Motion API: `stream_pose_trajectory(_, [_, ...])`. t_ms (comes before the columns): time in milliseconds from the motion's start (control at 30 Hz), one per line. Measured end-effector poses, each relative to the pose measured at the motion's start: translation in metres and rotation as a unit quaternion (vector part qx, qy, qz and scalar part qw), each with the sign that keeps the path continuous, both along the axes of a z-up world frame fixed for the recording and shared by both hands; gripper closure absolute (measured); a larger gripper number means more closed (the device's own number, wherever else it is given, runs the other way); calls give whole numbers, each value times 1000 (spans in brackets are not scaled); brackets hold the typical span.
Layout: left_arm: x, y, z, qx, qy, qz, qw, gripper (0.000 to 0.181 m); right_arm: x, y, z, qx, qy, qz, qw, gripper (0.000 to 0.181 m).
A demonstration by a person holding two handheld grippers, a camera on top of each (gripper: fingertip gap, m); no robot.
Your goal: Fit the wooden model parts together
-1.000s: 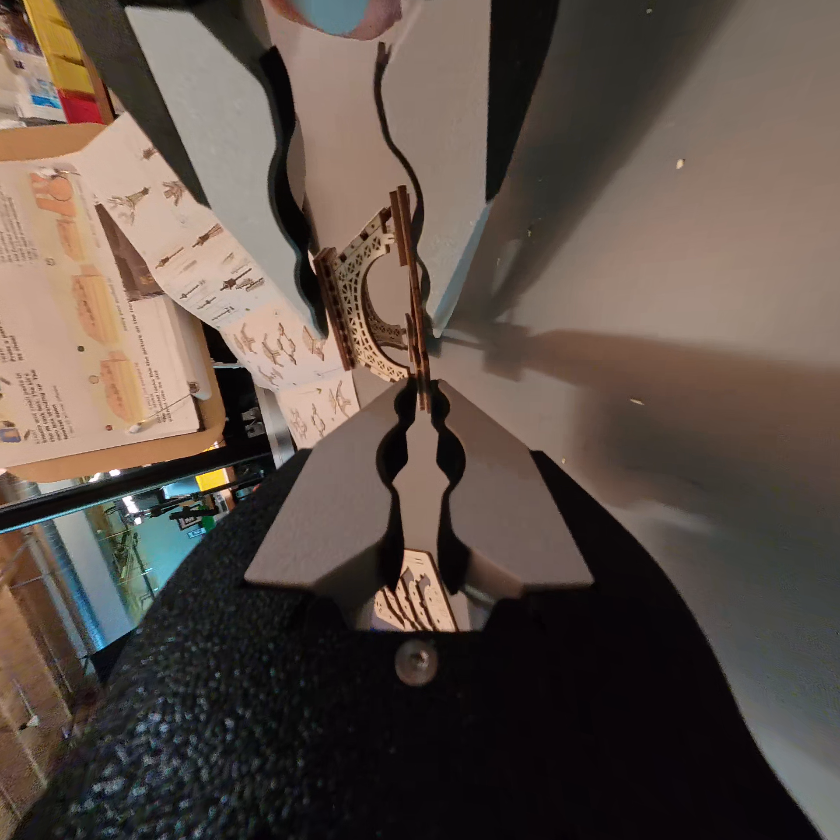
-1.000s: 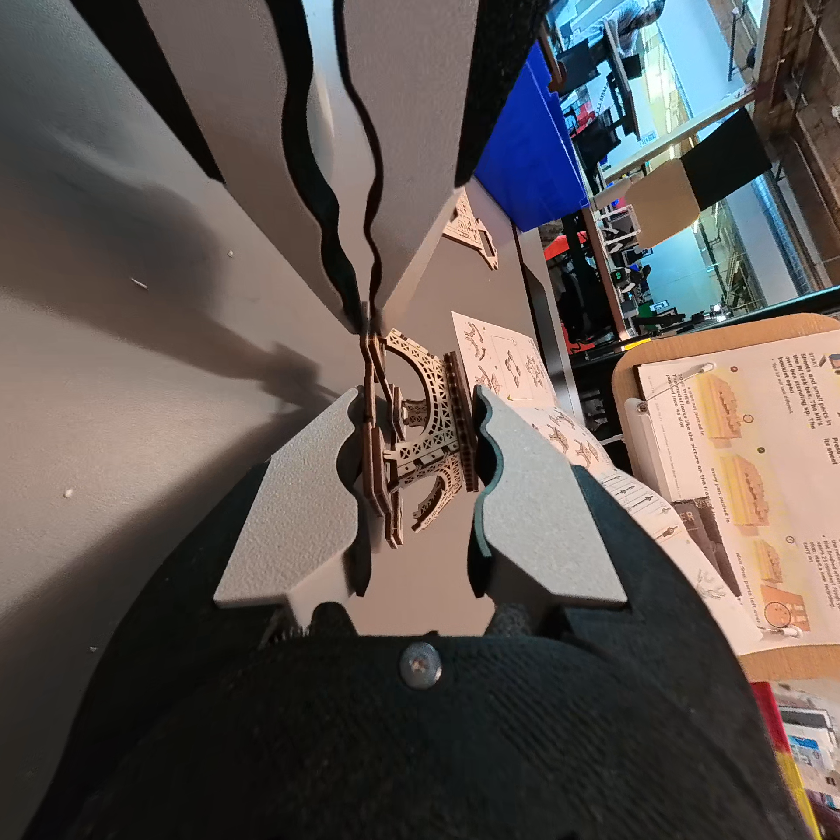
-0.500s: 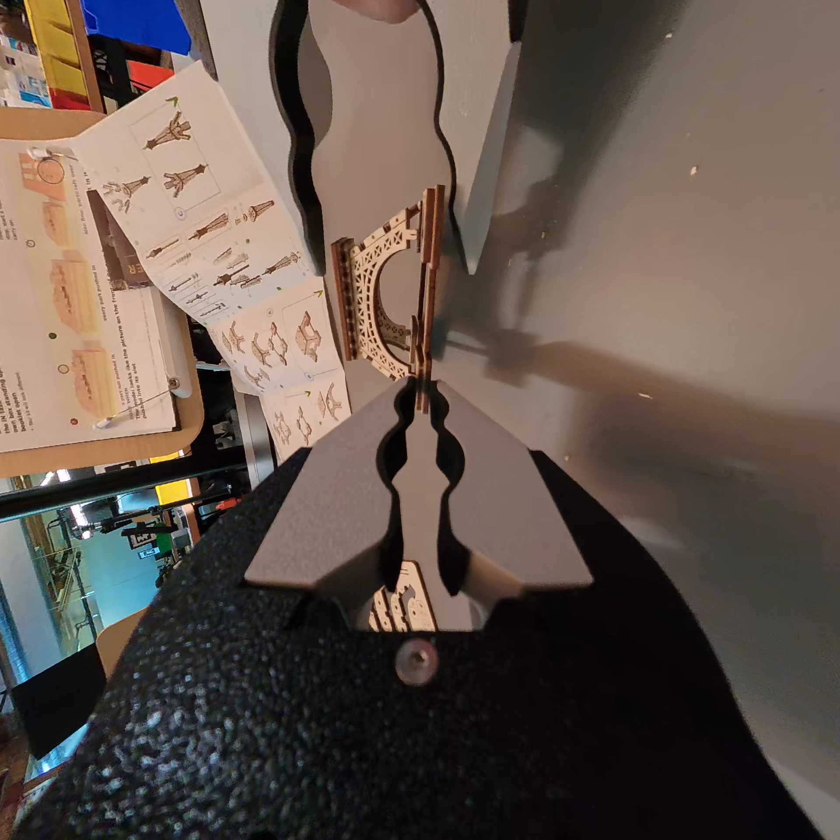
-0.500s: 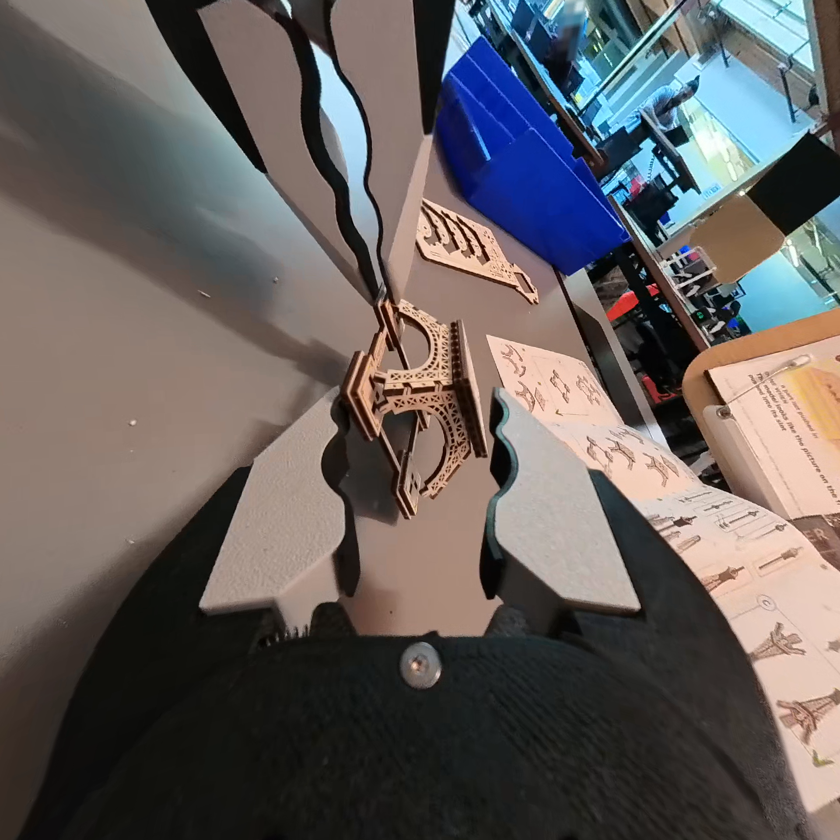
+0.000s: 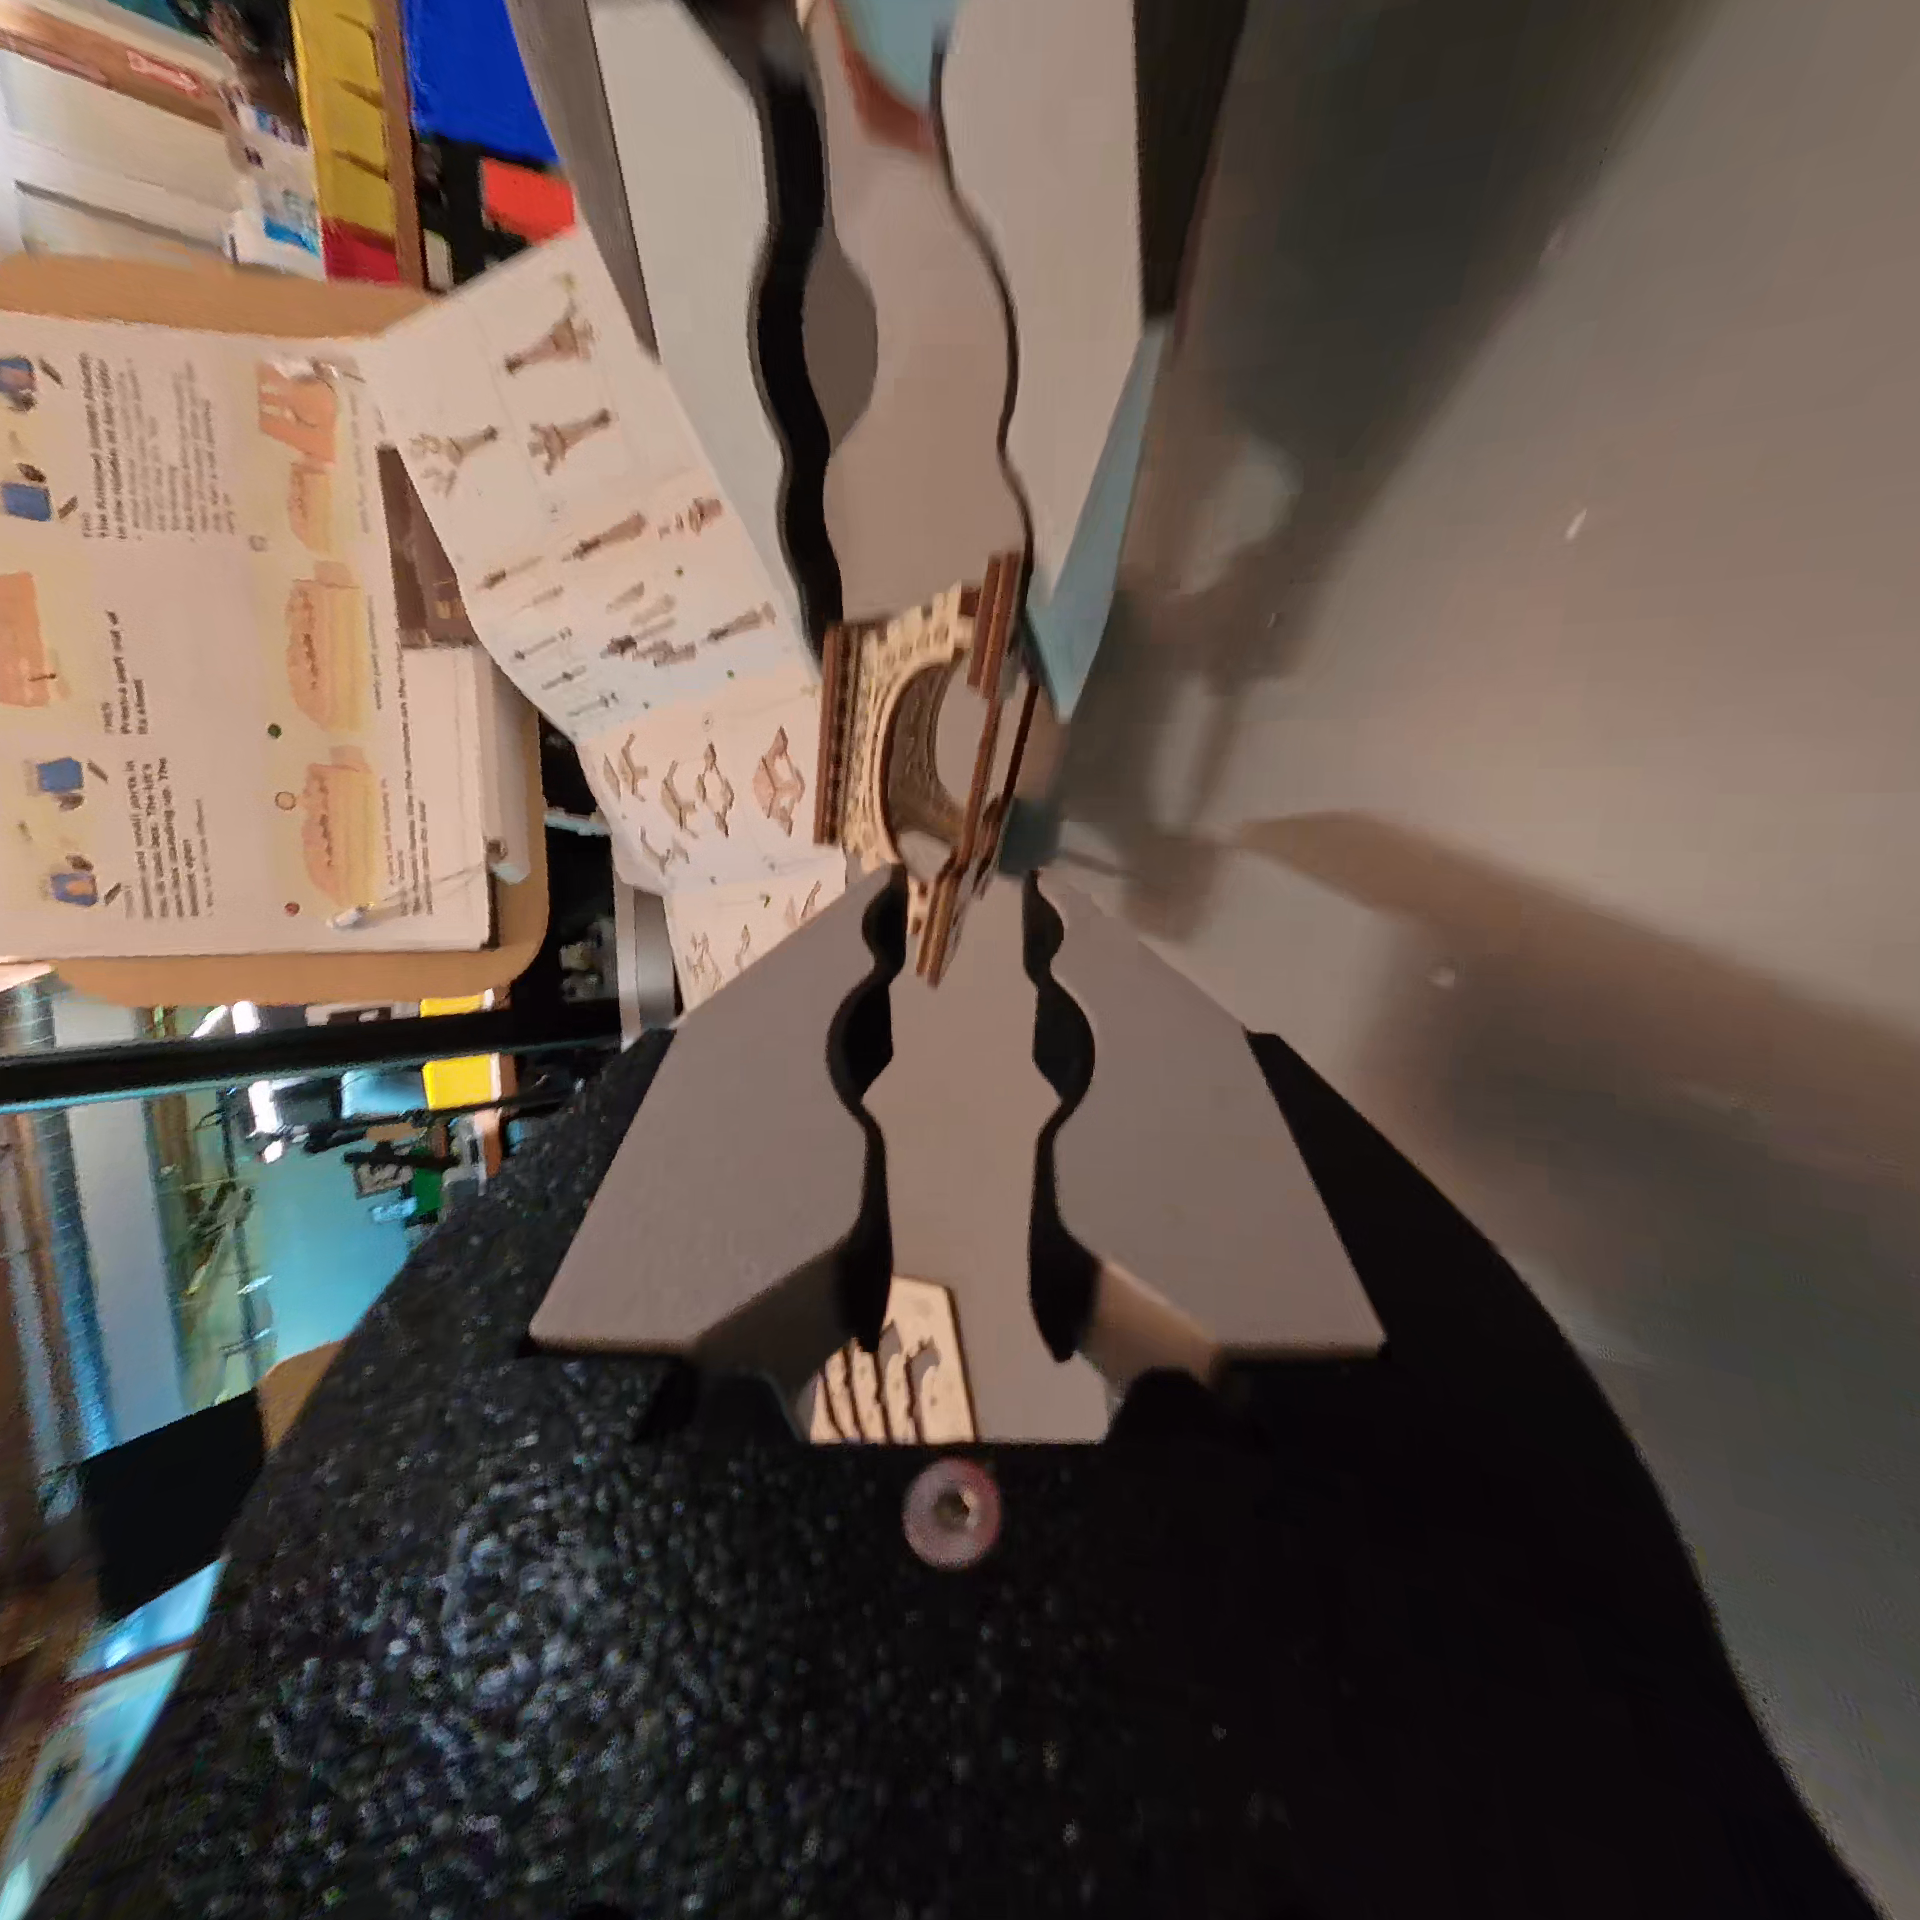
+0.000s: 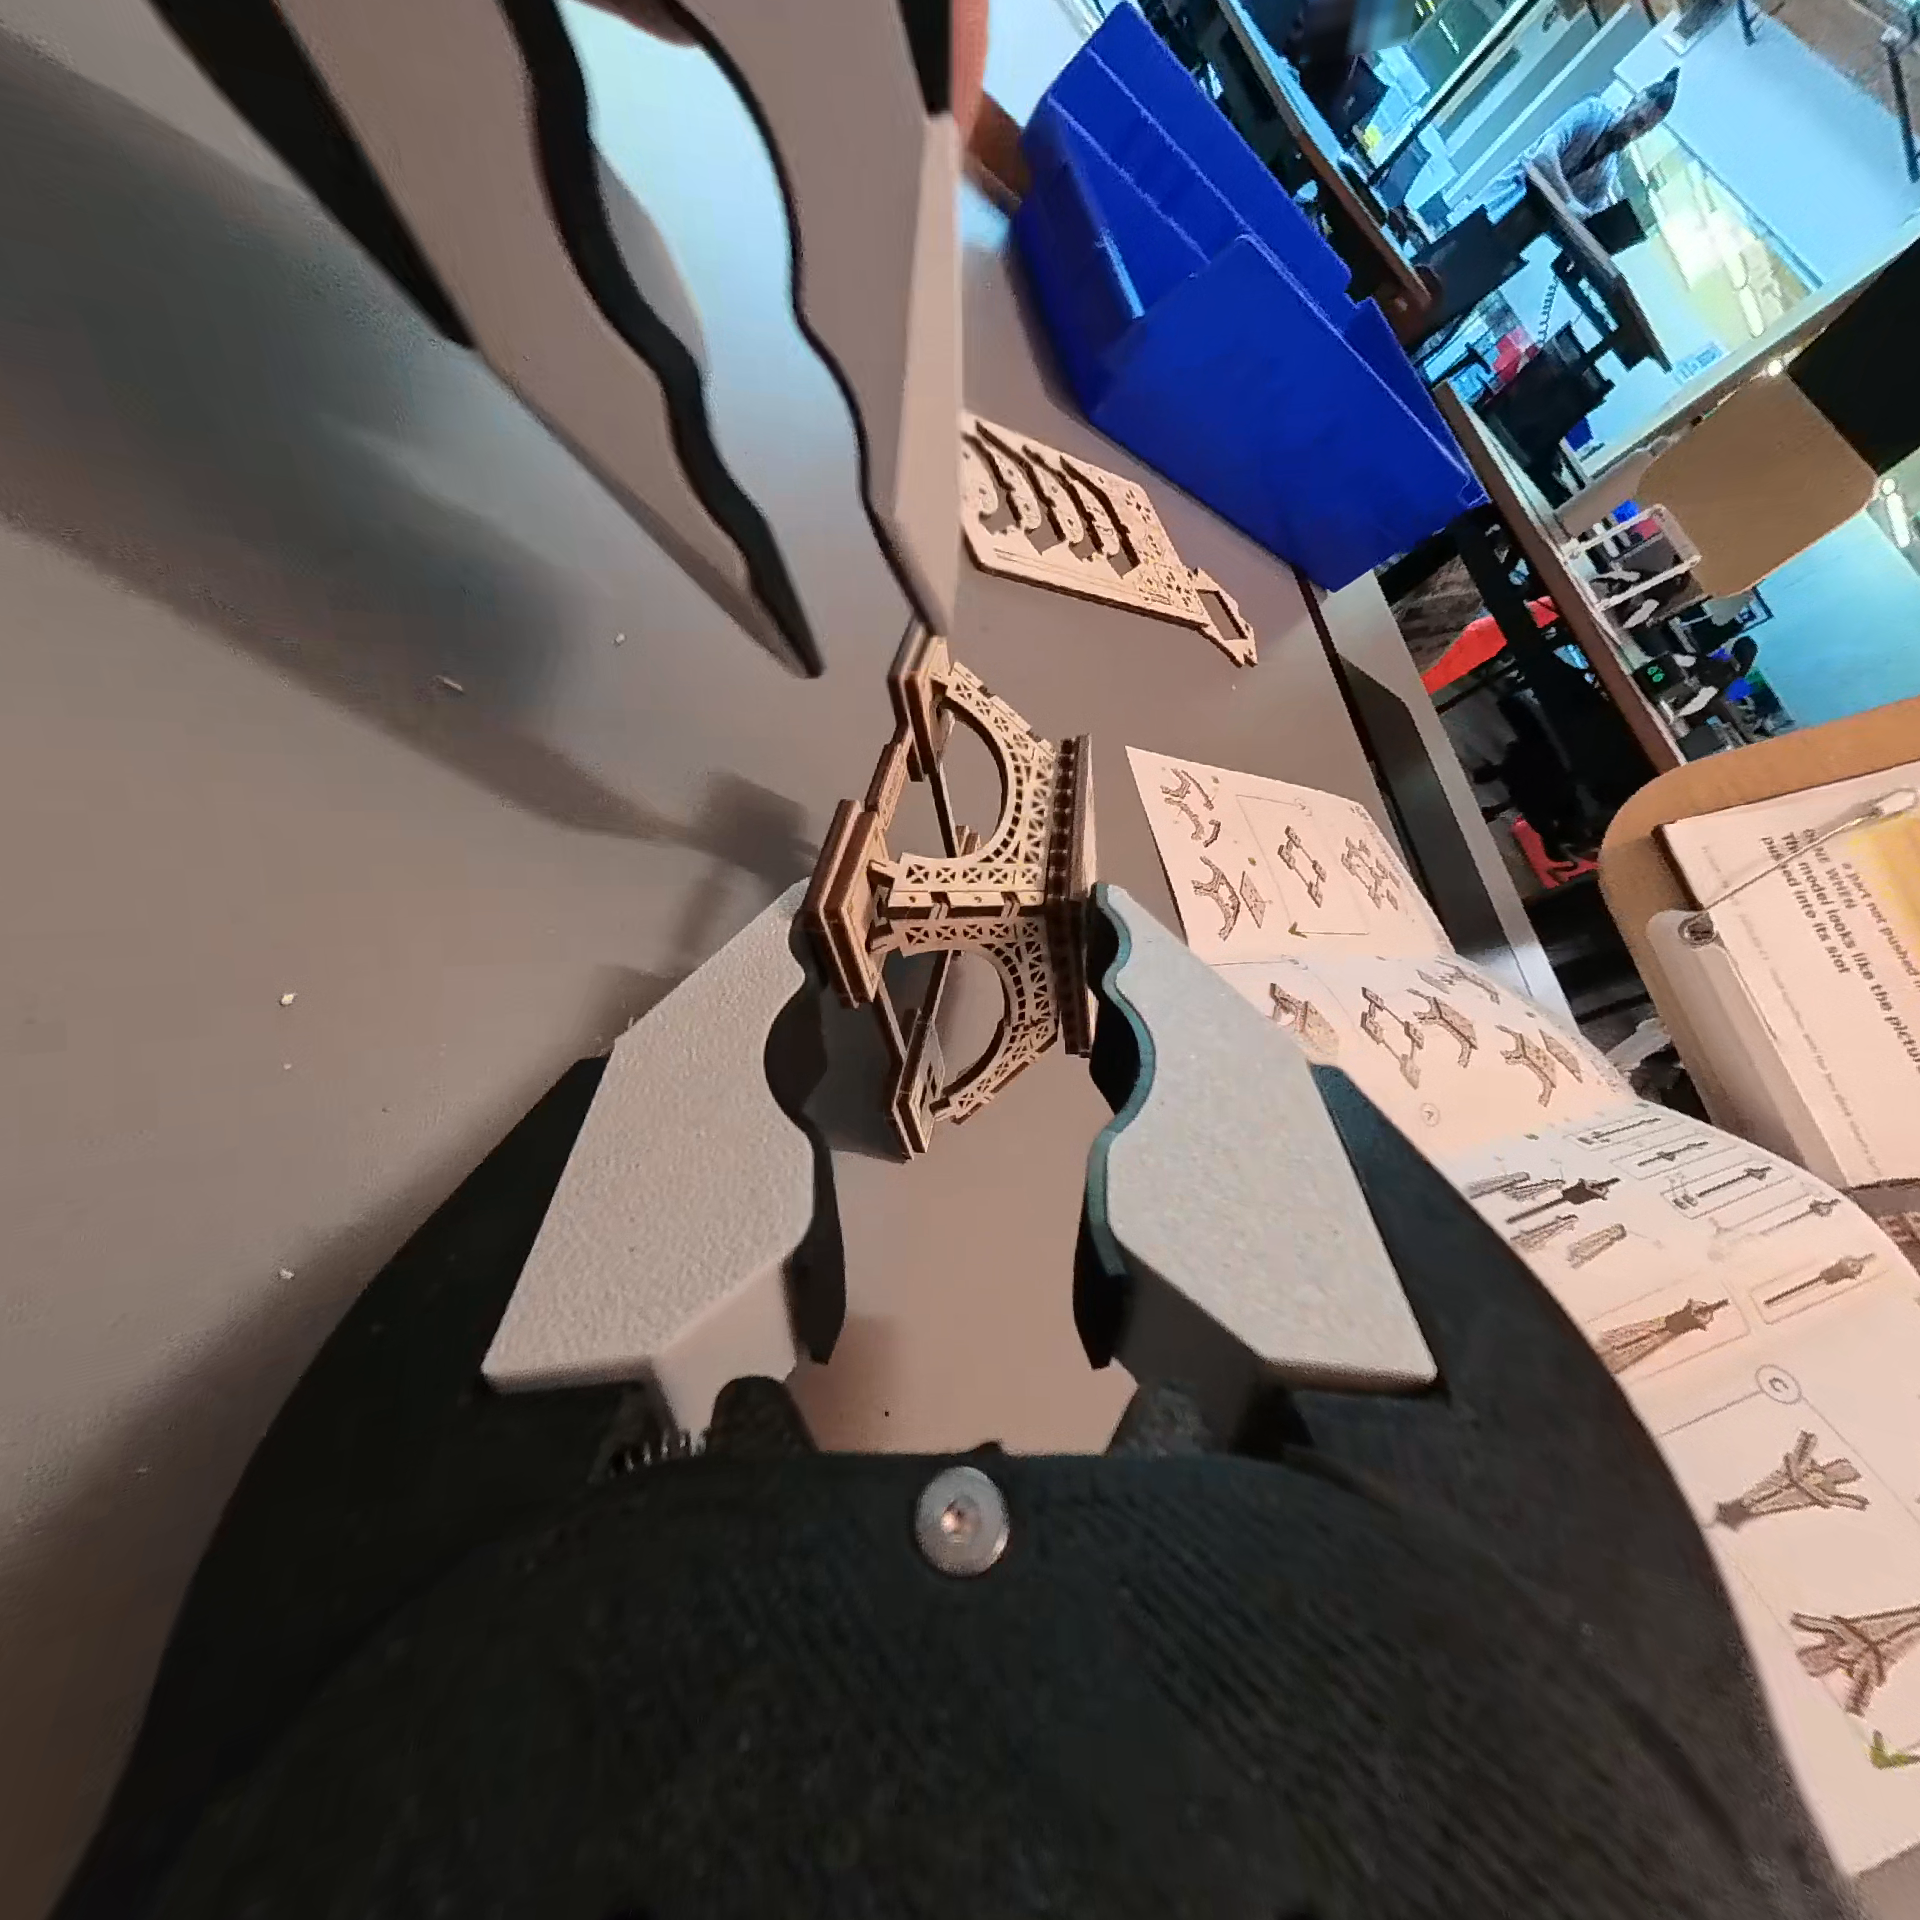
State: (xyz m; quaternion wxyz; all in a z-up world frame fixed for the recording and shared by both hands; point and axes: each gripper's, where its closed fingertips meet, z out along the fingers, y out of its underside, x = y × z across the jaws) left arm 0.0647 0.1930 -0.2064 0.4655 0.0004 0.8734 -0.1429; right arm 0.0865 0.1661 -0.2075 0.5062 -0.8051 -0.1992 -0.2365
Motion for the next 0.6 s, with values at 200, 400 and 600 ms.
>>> stream_pose_trajectory(200, [0, -33, -1, 18, -5, -30, 999, 165, -3, 3, 1, 4, 19, 3, 1000, 134])
stream_pose_trajectory(400, [7, -41, -2, 64, -16, -50, 997, 175, -2, 2, -1, 1, 11, -4, 1000, 134])
stream_pose_trajectory(600, [8, -40, -2, 38, -13, -44, 998, 178, 4, 0, 0, 16, 33, -12, 999, 118])
